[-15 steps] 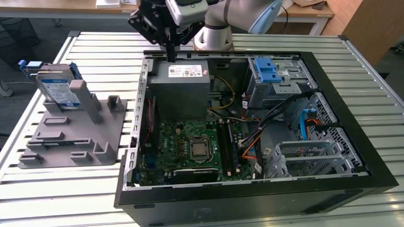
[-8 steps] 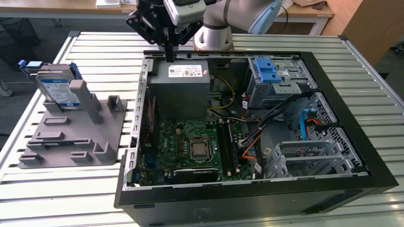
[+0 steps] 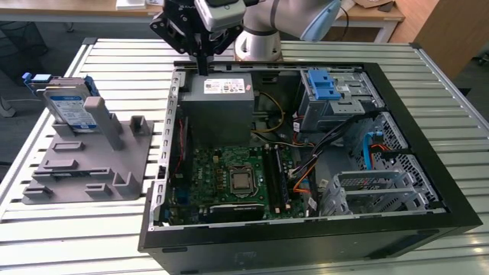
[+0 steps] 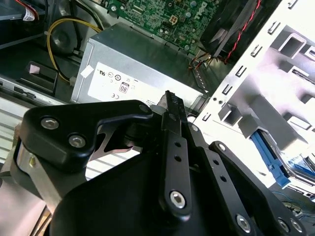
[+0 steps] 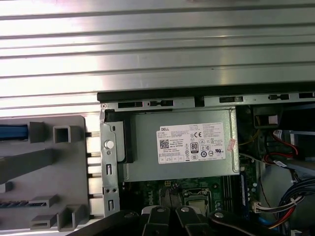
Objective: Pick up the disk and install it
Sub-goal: 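Reach for the disk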
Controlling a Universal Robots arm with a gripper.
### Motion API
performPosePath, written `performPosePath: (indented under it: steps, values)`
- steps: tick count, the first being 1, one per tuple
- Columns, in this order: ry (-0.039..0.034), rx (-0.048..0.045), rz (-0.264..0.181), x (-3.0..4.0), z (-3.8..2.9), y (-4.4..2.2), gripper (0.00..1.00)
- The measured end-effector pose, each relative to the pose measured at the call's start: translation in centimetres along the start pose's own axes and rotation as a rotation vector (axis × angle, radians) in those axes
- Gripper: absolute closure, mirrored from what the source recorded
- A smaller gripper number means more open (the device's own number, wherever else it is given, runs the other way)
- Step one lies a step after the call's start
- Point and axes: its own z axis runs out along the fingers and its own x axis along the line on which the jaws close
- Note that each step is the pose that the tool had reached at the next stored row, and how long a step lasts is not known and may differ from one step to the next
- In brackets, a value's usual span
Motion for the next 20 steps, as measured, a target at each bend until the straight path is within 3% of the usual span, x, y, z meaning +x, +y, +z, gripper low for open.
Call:
performPosePath:
  steps: [20]
  values:
    - [0.0000,0.0000,0.000,1.11,0.02,0.01,0.89]
